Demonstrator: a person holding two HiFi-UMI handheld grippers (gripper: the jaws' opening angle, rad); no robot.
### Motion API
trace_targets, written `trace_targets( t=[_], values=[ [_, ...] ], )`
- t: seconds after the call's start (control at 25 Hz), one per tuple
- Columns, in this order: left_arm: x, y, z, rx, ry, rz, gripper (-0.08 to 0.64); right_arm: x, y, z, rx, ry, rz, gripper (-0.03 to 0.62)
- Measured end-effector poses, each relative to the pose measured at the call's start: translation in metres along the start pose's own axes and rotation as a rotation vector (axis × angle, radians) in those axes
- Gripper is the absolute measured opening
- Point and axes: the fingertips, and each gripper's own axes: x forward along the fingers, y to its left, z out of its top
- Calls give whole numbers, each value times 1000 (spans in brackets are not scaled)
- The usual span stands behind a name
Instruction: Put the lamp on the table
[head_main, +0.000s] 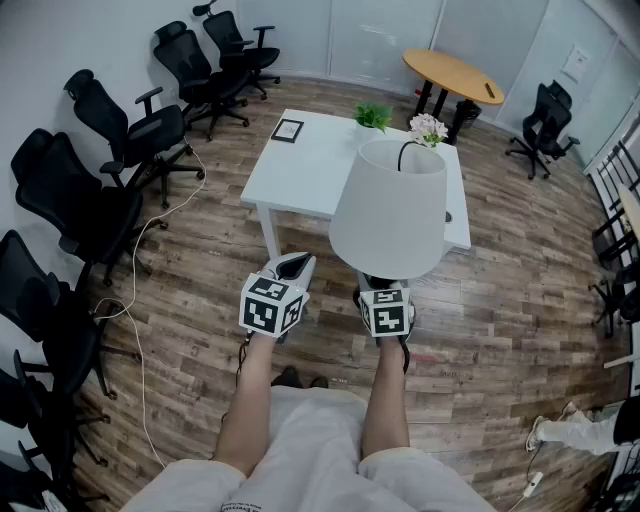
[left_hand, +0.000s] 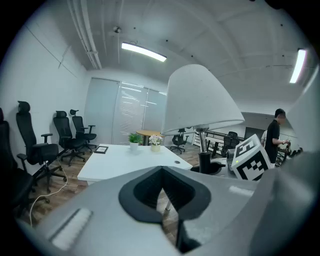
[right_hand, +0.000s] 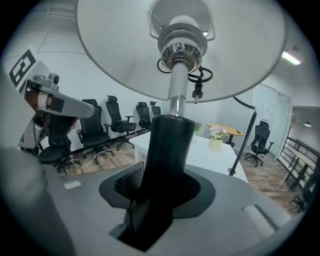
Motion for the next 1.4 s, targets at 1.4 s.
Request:
trace_targets(
  t=[1.4],
  values=[
    [69,52,47,105,17,-126,1,59,-32,41,169,1,-15,196]
  ],
)
